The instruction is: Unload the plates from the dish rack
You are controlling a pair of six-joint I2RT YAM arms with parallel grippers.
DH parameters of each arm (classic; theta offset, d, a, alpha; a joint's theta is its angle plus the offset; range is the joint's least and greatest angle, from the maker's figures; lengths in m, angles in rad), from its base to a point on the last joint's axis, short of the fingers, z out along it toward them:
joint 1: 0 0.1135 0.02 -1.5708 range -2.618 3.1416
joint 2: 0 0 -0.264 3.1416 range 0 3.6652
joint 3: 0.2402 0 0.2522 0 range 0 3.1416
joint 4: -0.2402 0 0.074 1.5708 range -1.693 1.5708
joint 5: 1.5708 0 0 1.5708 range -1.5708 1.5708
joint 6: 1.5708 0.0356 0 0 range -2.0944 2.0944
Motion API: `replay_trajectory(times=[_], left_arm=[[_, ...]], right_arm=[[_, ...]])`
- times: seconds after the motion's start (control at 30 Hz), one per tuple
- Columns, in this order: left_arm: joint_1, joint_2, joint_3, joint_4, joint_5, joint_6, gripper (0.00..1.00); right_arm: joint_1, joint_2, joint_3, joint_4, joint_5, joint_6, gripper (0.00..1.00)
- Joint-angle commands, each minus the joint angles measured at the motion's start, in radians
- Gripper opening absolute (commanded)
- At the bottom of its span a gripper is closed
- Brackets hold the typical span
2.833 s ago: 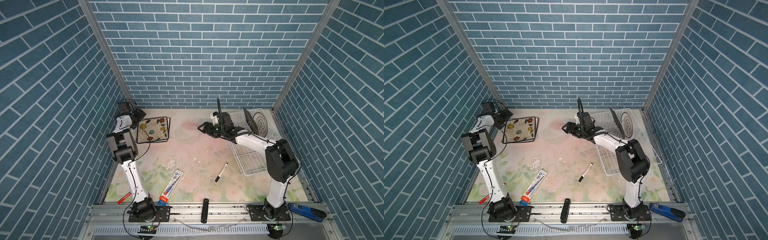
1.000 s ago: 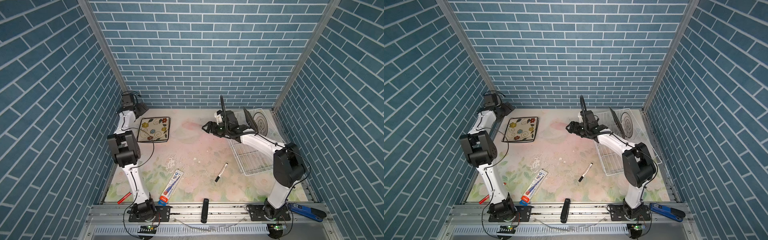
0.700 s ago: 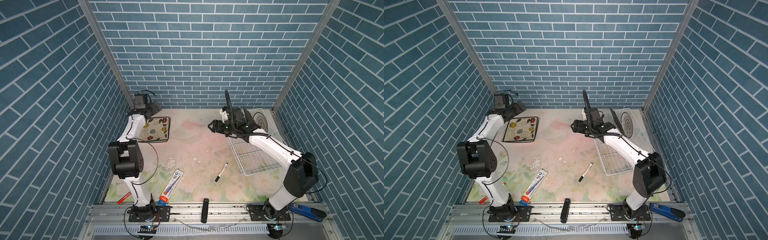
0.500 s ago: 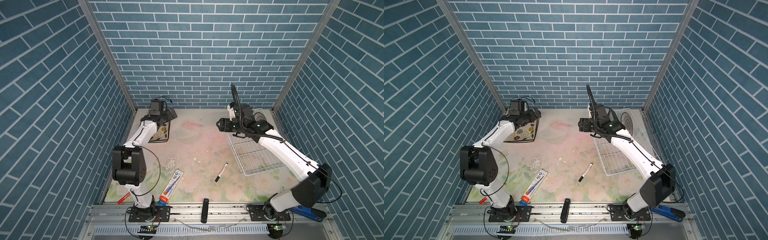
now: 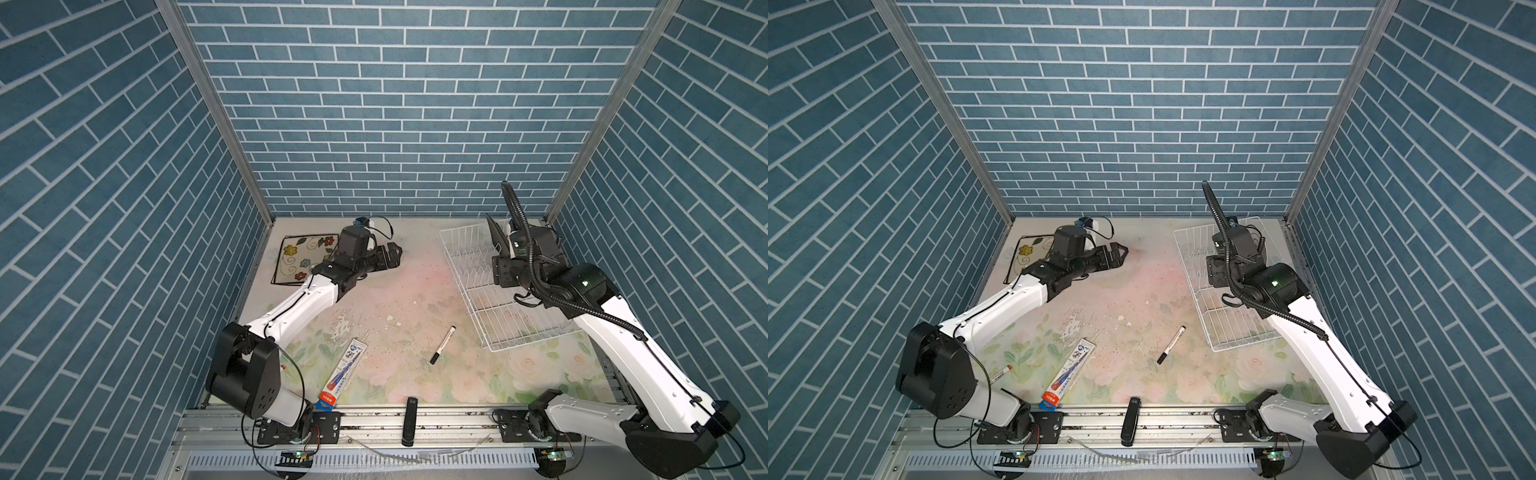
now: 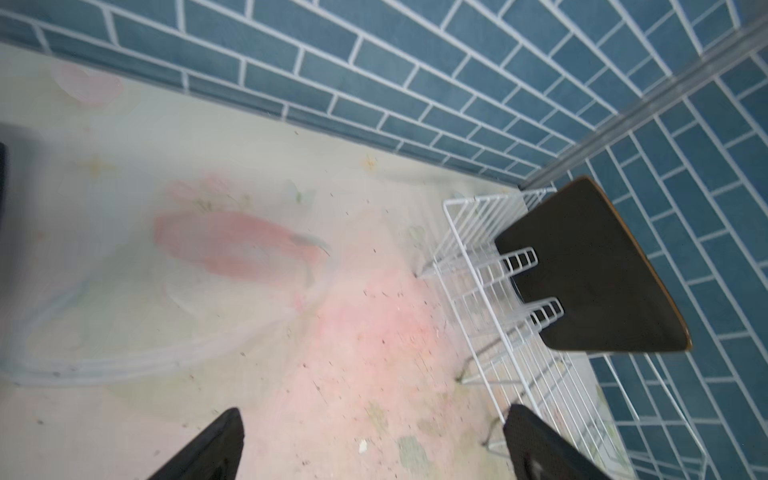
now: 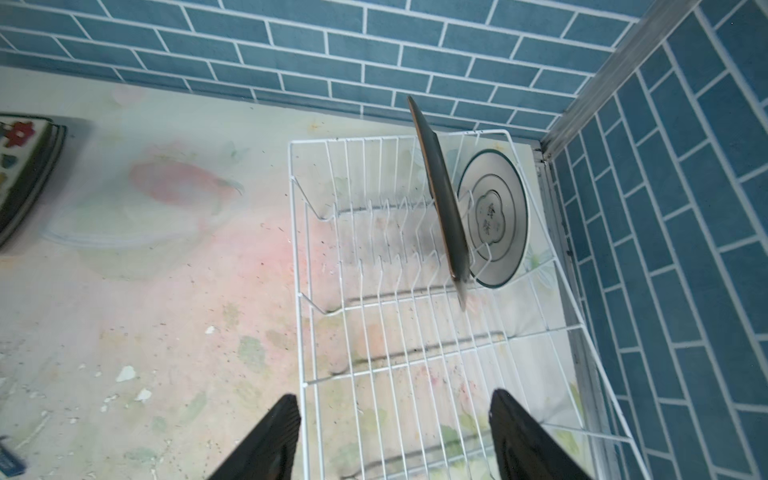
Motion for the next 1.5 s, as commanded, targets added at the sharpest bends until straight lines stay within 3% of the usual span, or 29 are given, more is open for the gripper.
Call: replay_trajectory(times=[0.0, 0.13, 0.23, 0.5, 0.83, 1.17, 1.47], left_arm=[[-0.021, -0.024, -0.077, 0.106, 0.014, -0.055, 1.0], [-0.073, -0.025, -0.153, 0.18, 0.019, -0.082, 1.0], [-0.088, -0.015, -0.171, 0.183, 0.039, -0.073, 1.0], [-0.089, -0.047, -0.186, 0.18, 0.046, -0.05, 1.0], [-0.089, -0.029, -0.188, 0.188, 0.082, -0.057, 1.0], [-0.094, 0.038, -0.167, 0.2, 0.129, -0.089, 1.0], [-0.149, 0.07, -0.14, 0.191, 0.11, -0.098, 1.0]], right_arm=[[-0.006, 0.034, -0.034, -0.069, 0.06, -0.083, 0.68], [-0.024, 0.099, -0.04, -0.061, 0.11, -0.107, 0.65], [-0.052, 0.16, -0.026, -0.054, 0.14, -0.114, 0.55], [-0.129, 0.282, 0.026, -0.034, 0.174, -0.161, 0.54], [-0.178, 0.292, -0.052, 0.208, 0.113, -0.319, 0.54], [-0.269, 0.283, -0.142, 0.367, -0.008, -0.371, 0.55], [-0.328, 0.313, -0.178, 0.43, -0.08, -0.385, 0.45]])
